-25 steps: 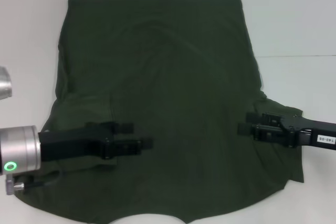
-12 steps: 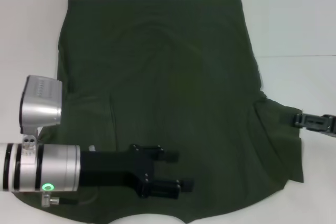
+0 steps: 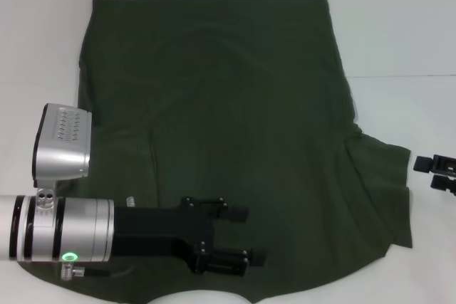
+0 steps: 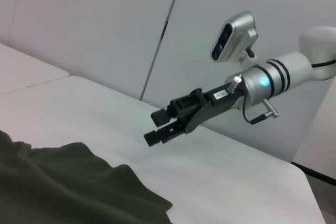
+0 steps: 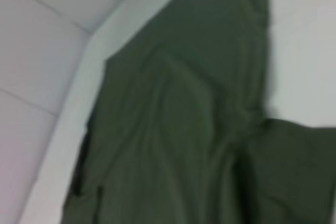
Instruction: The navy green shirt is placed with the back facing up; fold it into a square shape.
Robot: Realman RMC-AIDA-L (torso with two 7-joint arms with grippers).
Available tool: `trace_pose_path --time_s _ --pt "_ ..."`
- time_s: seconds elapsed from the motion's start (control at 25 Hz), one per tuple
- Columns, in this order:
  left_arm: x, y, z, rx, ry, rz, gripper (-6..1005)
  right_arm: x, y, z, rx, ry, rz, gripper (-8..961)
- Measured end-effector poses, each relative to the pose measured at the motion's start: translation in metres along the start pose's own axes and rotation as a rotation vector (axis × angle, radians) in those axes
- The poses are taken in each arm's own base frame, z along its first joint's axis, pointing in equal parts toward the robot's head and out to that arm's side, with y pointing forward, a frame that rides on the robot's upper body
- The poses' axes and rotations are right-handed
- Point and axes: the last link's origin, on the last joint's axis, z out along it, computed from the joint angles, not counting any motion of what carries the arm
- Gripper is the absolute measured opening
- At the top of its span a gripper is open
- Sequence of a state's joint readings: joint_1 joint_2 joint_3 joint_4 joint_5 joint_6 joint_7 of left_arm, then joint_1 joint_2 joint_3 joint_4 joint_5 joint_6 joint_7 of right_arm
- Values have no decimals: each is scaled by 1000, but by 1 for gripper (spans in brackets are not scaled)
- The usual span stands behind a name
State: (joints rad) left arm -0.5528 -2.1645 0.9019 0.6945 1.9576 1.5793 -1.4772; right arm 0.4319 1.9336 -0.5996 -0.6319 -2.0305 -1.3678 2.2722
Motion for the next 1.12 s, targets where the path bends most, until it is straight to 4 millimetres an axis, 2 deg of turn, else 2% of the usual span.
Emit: trace_pose_path --time_s 0.6,1.12 --pt "-2 -1 -2 11 -5 -3 861 10 -9 32 108 5 11 816" --pt "-3 -2 -5 17 -7 -7 854 12 -5 47 111 3 4 814"
